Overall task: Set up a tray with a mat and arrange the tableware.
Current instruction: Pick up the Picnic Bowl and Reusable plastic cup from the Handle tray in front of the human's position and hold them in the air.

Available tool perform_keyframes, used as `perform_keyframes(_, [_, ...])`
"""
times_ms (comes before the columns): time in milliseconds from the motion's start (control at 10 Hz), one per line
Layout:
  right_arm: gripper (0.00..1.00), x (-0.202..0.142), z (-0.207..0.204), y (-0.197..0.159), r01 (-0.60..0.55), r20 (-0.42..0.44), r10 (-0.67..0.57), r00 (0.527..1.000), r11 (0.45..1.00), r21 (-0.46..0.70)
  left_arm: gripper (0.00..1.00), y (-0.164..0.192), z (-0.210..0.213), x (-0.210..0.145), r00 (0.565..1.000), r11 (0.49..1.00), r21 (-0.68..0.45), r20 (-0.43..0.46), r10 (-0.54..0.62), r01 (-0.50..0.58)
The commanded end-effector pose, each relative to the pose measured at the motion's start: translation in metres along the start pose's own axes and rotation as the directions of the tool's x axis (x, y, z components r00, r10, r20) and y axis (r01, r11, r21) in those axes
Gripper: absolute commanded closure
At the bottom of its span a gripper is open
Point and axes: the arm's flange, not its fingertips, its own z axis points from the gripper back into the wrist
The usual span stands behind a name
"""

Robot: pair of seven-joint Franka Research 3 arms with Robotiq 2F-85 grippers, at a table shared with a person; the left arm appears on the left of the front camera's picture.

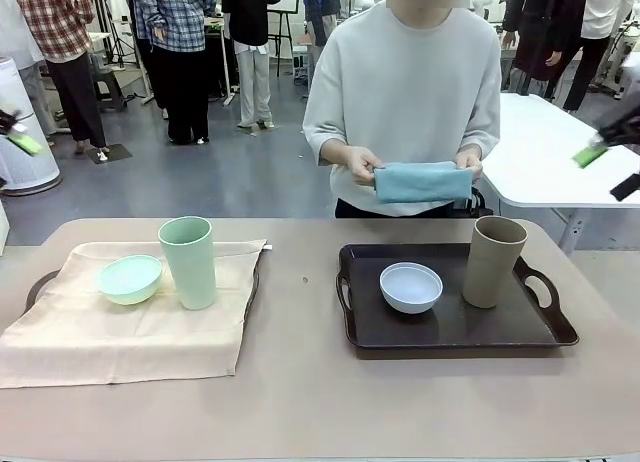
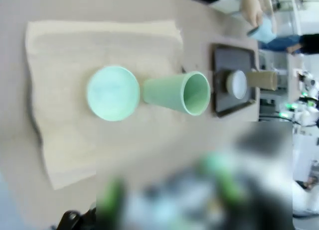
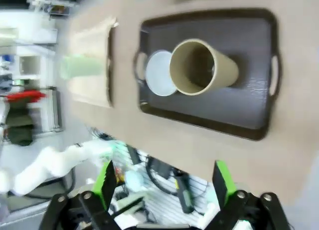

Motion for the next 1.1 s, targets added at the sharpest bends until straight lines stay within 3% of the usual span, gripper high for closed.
perform_keyframes(0, [0.0, -0.007, 0.031, -0.05, 0.014, 0.02, -0.019, 1.0, 0.97, 0.241, 0.07, 0.032, 0.024, 0.002, 0.999, 0.985, -0.166, -0.03, 0.042, -0.047])
perform_keyframes(400, [0.0, -0.026, 0.053, -0.107, 0.063, 0.067, -0.105, 0.992, 0.885, 0.461, 0.07, 0.075, 0.061, -0.018, 0.992, 0.925, -0.36, -0.02, 0.124, -0.123])
perform_keyframes(500, [0.0, -0.024, 0.044, -0.103, 0.075, 0.038, -0.103, 0.994, 0.89, 0.45, 0.07, 0.074, 0.056, -0.018, 0.994, 0.947, -0.305, -0.005, 0.107, -0.104])
perform_keyframes(600, [0.0, -0.039, 0.055, -0.108, 0.071, 0.08, -0.114, 0.99, 0.904, 0.421, 0.07, 0.076, 0.053, -0.026, 0.991, 0.936, -0.324, -0.036, 0.132, -0.136])
perform_keyframes(1000, [0.0, -0.039, 0.055, -0.108, 0.071, 0.08, -0.114, 0.99, 0.904, 0.421, 0.07, 0.076, 0.053, -0.026, 0.991, 0.936, -0.324, -0.036, 0.132, -0.136])
